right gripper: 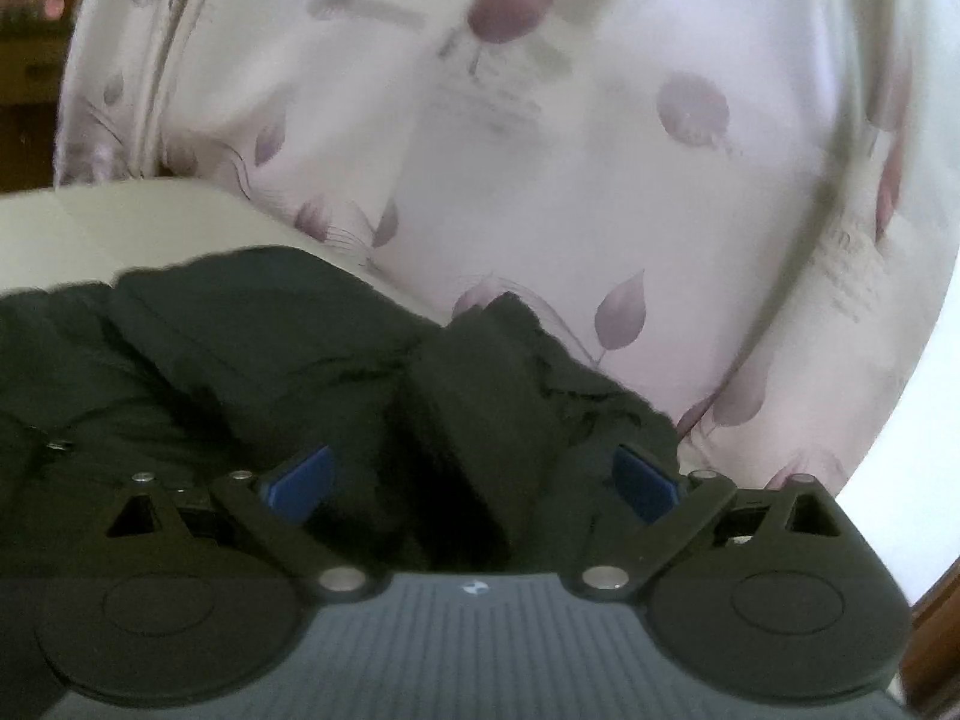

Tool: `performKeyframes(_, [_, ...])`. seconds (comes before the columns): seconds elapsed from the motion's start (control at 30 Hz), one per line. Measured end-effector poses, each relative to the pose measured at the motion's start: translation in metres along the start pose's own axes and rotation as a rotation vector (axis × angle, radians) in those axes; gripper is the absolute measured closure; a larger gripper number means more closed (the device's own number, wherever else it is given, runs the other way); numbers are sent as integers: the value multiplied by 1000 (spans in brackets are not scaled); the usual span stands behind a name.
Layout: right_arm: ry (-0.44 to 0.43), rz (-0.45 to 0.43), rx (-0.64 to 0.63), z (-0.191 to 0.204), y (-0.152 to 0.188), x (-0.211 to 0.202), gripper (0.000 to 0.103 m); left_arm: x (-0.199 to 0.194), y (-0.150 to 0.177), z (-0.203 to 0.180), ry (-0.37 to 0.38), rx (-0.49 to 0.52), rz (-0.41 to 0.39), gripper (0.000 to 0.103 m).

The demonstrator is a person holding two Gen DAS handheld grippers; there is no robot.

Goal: Fold large clothes

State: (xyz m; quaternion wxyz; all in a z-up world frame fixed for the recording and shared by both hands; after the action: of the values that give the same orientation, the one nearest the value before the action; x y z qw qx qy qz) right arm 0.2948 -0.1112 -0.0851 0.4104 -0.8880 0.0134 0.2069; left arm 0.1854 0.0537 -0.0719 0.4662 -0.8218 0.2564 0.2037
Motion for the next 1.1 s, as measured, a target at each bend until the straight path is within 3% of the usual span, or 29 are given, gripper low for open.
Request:
performKeyframes(0.03, [11,8,15,-4,1,4,52,-4,3,4,-1,-4,1,0])
performKeyframes(0.07, [7,26,59,-13,2,6,82,-6,6,7,-1,-7,2,0])
performKeyframes(0.23, [-19,56,476,-82,42,0,84,-8,19,19,4,-19,33,0])
performKeyframes(0.37, [-133,85,870,-122,103,-5,83,-1,24,21,10,-34,58,0])
performKeyframes(0.47, [-238,73,1055,-126,139,-7,84,3,26,19,24,-51,71,0])
performKeyframes(0.57, [-286,76,1197,-127,165,-6,84,3,28,14,29,-47,69,0])
performKeyframes(0.73, [-436,71,1546,-129,207,6,84,-2,33,5,17,10,35,0])
performKeyframes(0.83, [-365,74,1476,-134,198,-8,81,-5,35,1,12,28,23,0])
performKeyframes(1.0, [-86,81,1113,-136,147,-48,81,-4,38,-3,-2,38,19,0])
performKeyframes(1.1, [-41,17,927,-133,113,-57,81,-5,38,-5,-6,41,17,0])
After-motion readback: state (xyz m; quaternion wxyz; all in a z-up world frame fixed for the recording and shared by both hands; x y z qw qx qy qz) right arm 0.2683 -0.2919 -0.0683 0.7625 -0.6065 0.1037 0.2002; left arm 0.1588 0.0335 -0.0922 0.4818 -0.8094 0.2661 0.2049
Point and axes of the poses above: each gripper's, at about its wrist camera, not at the fingertips, and x roughly the way its jaws point, z to its left, y to its underside, the point moved 1 cm from there along x, roughly the way its jaws point, and after that the axes turned 12 degrees about -x, right-handed, at the moved point
